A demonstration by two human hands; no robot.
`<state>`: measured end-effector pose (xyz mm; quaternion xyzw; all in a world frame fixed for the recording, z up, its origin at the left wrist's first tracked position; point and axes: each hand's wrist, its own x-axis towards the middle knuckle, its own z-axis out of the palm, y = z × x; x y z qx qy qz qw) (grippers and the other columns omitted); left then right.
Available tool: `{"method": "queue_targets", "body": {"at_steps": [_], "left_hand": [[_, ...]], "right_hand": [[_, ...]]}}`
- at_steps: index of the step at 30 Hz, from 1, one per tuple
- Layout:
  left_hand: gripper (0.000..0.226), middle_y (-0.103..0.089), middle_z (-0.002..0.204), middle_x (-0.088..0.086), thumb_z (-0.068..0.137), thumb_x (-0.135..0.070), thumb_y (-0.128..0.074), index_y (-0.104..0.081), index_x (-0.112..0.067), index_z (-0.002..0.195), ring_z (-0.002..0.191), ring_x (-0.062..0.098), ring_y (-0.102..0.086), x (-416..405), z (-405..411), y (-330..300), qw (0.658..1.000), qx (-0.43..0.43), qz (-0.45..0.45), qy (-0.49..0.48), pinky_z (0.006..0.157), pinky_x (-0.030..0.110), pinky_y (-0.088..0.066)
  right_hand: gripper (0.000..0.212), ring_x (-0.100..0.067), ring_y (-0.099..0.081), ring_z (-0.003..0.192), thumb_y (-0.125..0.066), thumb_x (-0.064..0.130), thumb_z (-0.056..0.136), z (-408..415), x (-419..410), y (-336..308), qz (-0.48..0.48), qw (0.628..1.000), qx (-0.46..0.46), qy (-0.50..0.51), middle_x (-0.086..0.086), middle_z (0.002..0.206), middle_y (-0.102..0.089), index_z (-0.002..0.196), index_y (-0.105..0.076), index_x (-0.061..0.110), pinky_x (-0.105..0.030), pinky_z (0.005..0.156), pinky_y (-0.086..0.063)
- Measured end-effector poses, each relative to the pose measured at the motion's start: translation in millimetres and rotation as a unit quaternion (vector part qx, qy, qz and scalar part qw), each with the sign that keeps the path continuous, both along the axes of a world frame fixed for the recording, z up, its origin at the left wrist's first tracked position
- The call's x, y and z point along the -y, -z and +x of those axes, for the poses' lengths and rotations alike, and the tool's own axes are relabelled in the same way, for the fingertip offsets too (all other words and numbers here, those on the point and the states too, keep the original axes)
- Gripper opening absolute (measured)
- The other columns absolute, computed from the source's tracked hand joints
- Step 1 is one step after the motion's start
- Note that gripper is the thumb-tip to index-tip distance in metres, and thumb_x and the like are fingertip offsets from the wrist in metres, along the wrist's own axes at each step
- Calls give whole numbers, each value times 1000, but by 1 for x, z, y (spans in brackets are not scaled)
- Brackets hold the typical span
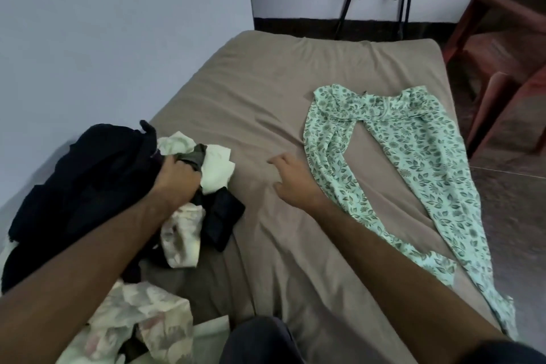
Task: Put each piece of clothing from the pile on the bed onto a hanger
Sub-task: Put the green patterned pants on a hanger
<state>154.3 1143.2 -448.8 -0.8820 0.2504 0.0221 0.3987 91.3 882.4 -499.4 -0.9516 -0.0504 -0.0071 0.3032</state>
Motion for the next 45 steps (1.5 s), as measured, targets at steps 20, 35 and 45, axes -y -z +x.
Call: {"method": "queue_targets", "body": {"at_steps": [20,35,45], "left_hand": [[20,-66,96,15,98,-23,-63,-51,-9,107,77,31,-70,239,-135,60,388,-501,-685,-361,62,53,-60],[37,-75,96,21,86,-15,-76,-65,6,115,80,30,-75,162,-133,21,320,-421,-769,-360,63,35,-61],[53,-58,89,3,85,-26,-80,-47,-29,126,48,5,-45,57,-124,-16,575,-372,-668,-290,38,20,-33]], "right_hand": [[38,-23,-67,94,-62,22,82,-228,121,-16,57,977,-139,151,-2,109,-67,118,-56,29,-43,79,-56],[89,-25,-64,121,-77,-5,82,-232,45,-62,613,771,-166,50,-7,140,-57,148,-35,36,-43,95,-56],[46,-22,-73,83,-80,5,83,-204,-45,-55,570,786,-208,113,-18,113,-68,121,-54,2,-37,61,-62]]}}
